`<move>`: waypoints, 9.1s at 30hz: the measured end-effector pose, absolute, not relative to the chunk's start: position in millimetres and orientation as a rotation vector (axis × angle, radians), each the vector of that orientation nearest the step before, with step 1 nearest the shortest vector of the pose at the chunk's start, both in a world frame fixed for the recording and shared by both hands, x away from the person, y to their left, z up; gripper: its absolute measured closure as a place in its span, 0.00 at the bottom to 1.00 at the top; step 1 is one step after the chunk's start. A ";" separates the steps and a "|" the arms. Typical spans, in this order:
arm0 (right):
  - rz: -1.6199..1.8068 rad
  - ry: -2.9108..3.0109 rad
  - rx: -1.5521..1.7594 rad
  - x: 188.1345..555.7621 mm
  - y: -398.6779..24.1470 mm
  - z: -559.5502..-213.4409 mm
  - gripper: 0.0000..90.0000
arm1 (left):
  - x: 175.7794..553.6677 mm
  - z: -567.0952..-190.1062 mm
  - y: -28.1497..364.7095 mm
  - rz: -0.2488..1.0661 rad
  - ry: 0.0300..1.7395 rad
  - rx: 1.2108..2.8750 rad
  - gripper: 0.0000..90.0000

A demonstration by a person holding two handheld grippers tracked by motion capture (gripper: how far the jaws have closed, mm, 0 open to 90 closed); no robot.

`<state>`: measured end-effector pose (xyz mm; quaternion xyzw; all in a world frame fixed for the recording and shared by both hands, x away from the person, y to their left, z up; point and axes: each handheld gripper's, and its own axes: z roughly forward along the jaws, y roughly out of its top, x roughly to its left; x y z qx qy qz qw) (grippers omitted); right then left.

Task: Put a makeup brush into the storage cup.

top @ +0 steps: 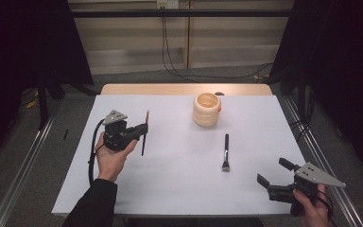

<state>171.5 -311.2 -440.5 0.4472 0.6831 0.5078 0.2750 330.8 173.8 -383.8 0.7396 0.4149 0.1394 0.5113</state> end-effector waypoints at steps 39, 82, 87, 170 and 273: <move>1.467 1.876 1.126 173.1 -309.4 -437.0 0.02 | 271.8 -361.0 152.3 0.244 0.767 1.656 0.93; 1.834 2.073 0.747 248.3 -189.4 -353.3 0.31 | 247.6 -376.9 94.5 0.148 0.654 1.711 0.93; 1.869 2.095 0.722 254.6 -176.8 -353.4 0.42 | 247.4 -377.0 91.7 0.149 0.637 1.730 0.93; 1.856 2.147 0.720 267.9 -167.2 -362.4 0.94 | 258.2 -398.7 115.9 0.395 0.691 1.730 0.03; 1.484 1.981 0.964 449.6 -220.6 -318.5 0.93 | 238.8 -430.5 209.2 0.521 0.792 1.679 0.02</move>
